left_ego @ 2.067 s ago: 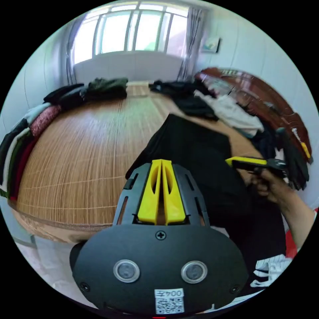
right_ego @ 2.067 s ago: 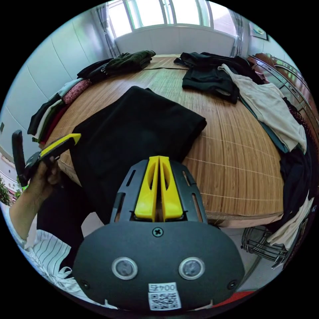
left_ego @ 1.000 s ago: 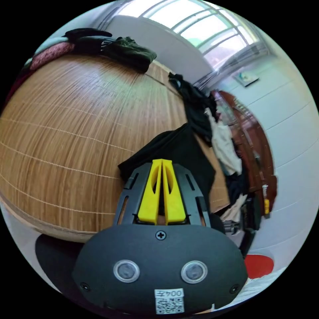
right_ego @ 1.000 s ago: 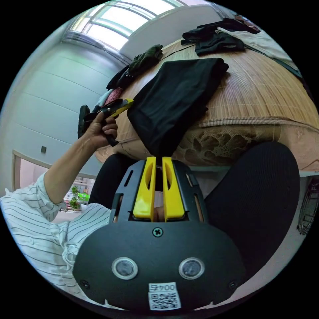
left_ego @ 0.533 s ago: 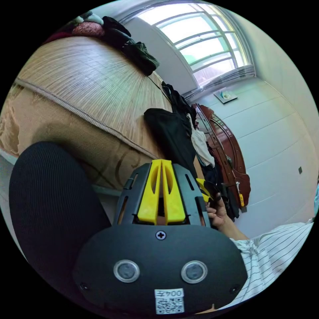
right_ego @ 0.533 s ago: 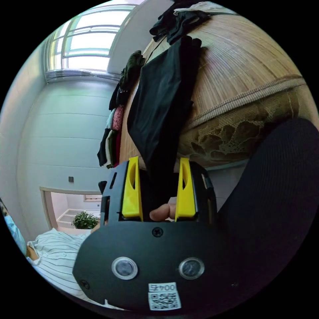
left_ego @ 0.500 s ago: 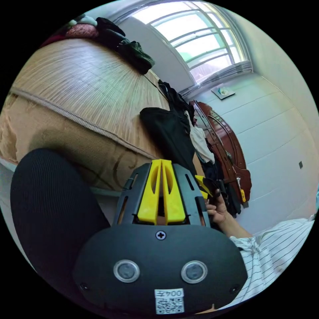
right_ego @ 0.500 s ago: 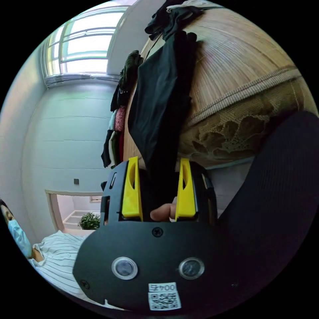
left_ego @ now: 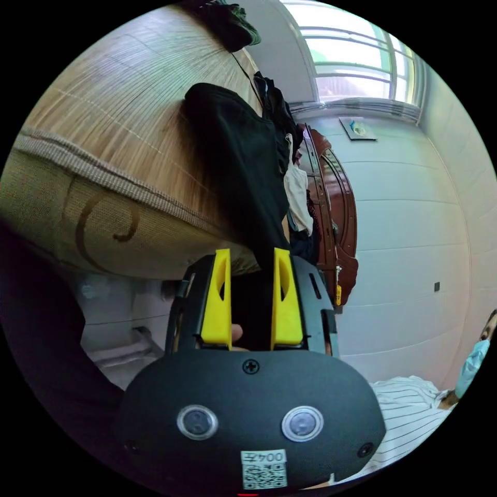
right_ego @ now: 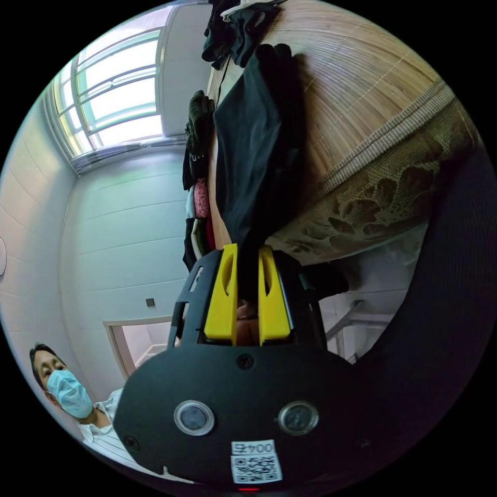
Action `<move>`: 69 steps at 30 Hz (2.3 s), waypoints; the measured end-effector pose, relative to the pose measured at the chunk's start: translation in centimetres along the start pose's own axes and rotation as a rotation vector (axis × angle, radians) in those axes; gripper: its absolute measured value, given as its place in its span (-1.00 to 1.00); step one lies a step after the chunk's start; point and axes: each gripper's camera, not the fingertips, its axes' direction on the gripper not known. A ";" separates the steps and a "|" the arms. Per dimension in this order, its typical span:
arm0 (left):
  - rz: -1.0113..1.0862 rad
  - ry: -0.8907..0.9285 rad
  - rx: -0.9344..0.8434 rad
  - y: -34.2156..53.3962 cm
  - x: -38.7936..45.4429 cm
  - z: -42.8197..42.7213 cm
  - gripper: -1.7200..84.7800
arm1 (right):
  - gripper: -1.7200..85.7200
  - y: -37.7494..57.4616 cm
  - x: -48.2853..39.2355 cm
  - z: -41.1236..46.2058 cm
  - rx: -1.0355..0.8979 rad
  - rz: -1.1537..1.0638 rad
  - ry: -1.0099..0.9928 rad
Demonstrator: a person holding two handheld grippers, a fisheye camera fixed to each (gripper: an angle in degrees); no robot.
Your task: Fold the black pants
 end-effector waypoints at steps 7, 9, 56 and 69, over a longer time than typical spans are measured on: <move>-0.099 0.102 0.052 -2.3 0.6 3.0 -0.60 | -0.81 1.2 -1.3 3.5 -0.008 0.007 -0.013; -0.131 0.120 0.056 -2.4 0.4 3.3 -0.63 | -0.81 1.6 -1.6 4.7 -0.021 0.003 -0.004; 0.791 -1.065 0.064 5.9 -2.7 34.6 -0.96 | -0.94 5.1 -13.8 27.0 0.024 -0.905 1.042; 0.779 -1.023 0.044 8.6 -4.3 38.1 -0.96 | -0.98 -6.1 -17.4 30.0 0.099 -0.883 1.058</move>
